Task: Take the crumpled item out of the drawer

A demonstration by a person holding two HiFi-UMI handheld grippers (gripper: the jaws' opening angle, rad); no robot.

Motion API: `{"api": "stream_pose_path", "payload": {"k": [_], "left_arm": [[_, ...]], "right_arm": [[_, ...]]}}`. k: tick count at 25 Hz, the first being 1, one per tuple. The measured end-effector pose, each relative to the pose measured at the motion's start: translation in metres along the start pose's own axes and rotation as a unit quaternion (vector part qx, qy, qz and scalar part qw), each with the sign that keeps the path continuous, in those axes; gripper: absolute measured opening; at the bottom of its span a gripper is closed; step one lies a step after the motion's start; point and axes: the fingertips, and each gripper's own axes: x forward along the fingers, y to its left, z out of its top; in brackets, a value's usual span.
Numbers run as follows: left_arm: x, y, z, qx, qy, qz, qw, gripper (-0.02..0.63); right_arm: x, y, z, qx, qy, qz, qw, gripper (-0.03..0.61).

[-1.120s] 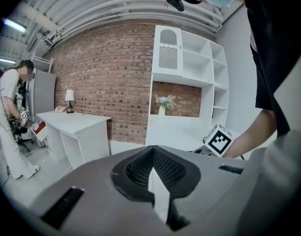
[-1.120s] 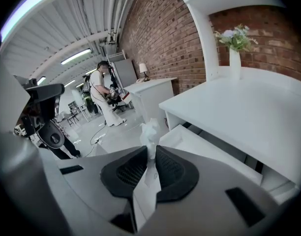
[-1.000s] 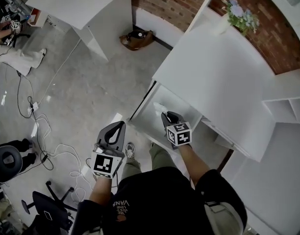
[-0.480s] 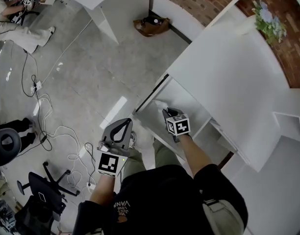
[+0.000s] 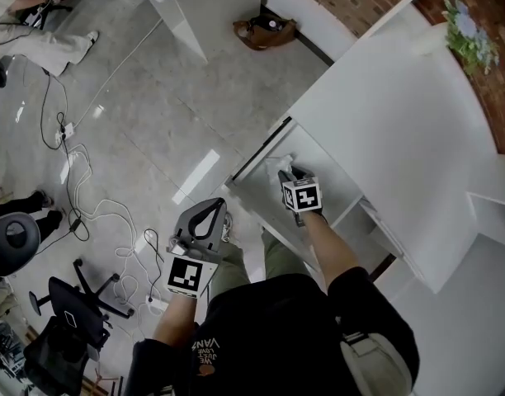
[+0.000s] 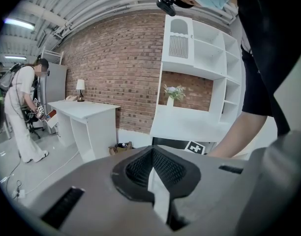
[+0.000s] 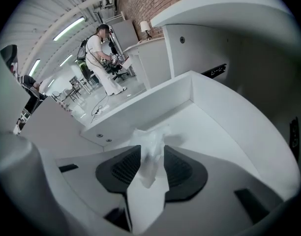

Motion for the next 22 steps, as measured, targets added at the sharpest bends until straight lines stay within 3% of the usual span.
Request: {"api": "stream_pose_path", "payload": {"k": [6,15,22], "left_arm": [[-0.003,0.000,-0.005,-0.005,0.004,0.002,1.0000,0.006],[-0.005,-0.002,0.000,0.001,0.005,-0.012,0.9999,0.006],[-0.007,-0.013,0.018,0.010,-0.008,-0.037,0.9992,0.006]], "right_arm": [[-0.003,-0.010,0.005,0.004,-0.015,-0.028,0.999,0.193],[-0.032,-0.016,0.018,0.029,-0.061,-0.050,0.996,0.196],[-0.085,-0.009,0.037,0.052,-0.135,-0.070,0.987,0.180]]}}
